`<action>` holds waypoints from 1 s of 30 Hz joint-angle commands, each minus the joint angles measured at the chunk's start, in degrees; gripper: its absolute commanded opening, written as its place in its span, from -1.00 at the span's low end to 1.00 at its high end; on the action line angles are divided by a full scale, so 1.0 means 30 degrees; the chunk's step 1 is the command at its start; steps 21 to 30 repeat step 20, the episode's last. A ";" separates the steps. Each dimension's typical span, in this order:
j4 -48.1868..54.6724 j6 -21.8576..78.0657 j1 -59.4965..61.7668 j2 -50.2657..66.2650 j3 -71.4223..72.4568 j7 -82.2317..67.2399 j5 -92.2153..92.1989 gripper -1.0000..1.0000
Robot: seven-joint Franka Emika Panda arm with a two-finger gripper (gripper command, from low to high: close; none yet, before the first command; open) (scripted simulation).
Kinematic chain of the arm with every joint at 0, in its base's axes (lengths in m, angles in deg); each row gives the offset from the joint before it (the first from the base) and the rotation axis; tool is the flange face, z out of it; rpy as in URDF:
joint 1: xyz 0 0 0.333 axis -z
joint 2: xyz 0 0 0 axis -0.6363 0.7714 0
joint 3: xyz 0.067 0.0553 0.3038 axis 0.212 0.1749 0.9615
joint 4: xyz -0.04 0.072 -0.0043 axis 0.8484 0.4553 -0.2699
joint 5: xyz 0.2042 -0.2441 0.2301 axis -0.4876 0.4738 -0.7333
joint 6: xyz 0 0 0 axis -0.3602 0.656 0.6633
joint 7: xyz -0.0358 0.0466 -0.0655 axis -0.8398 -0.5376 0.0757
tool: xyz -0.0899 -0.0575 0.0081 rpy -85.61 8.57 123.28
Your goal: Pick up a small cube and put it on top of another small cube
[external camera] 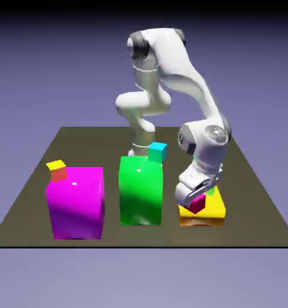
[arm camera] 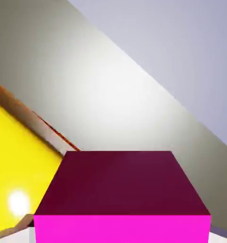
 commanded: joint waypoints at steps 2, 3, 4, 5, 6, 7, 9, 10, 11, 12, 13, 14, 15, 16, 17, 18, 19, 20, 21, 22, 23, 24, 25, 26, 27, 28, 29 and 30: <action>-0.0846 0.0574 0.0065 -0.1385 0.1214 0.0911 -0.0460 -1.00; -0.1268 0.0864 0.0105 -0.2078 0.1822 0.1348 -0.0725 -1.00; -0.1691 0.1153 0.0144 -0.2770 0.2429 0.1784 -0.0989 -1.00; -0.2114 0.1443 0.0183 -0.3462 0.3037 0.2220 -0.1253 -1.00; -0.2536 0.1732 0.0223 -0.4154 0.3645 0.2657 -0.1517 -1.00; -0.2924 0.1998 0.0259 -0.4789 0.4203 0.3057 -0.1760 -1.00; -0.3310 0.1169 0.0223 -0.4291 0.4165 0.3270 -0.1489 -1.00; -0.3696 0.0339 0.0186 -0.3791 0.4127 0.3482 -0.1219 -1.00; -0.4081 -0.0491 0.0149 -0.3291 0.4089 0.3695 -0.0948 -1.00; -0.4467 -0.1321 0.0113 -0.2791 0.4052 0.3907 -0.0677 -1.00; -0.4625 -0.1661 0.0098 -0.2587 0.4036 0.3994 -0.0567 -1.00; -0.4625 -0.1661 0.0098 -0.2587 0.4036 0.3994 -0.0566 1.00; -0.4625 -0.1661 0.0098 -0.2587 0.4036 0.3994 -0.0566 1.00; -0.4240 -0.0832 0.0134 -0.3086 0.4074 0.3782 -0.0837 1.00; -0.3854 -0.0002 0.0171 -0.3586 0.4112 0.3569 -0.1107 1.00; -0.3468 0.0828 0.0207 -0.4085 0.4150 0.3357 -0.1378 1.00; -0.3083 0.1658 0.0244 -0.4585 0.4188 0.3144 -0.1649 1.00; -0.2925 0.1997 0.0259 -0.4790 0.4203 0.3057 -0.1760 1.00; -0.2925 0.1997 0.0259 -0.4790 0.4203 0.3057 -0.1760 1.00; -0.2925 0.1997 0.0259 -0.4790 0.4203 0.3057 -0.1760 1.00; -0.2925 0.1997 0.0259 -0.4790 0.4203 0.3057 -0.1760 1.00; -0.2925 0.1997 0.0259 -0.4790 0.4203 0.3057 -0.1760 1.00; -0.2925 0.1997 0.0259 -0.4790 0.4203 0.3057 -0.1760 1.00; -0.2925 0.1997 0.0259 -0.4790 0.4203 0.3057 -0.1760 1.00; -0.2925 0.1997 0.0259 -0.4790 0.4203 0.3057 -0.1760 1.00; -0.2925 0.1997 0.0259 -0.4790 0.4203 0.3057 -0.1760 1.00; -0.2925 0.1997 0.0259 -0.4790 0.4203 0.3057 -0.1760 1.00; -0.2925 0.1997 0.0259 -0.4790 0.4203 0.3057 -0.1760 1.00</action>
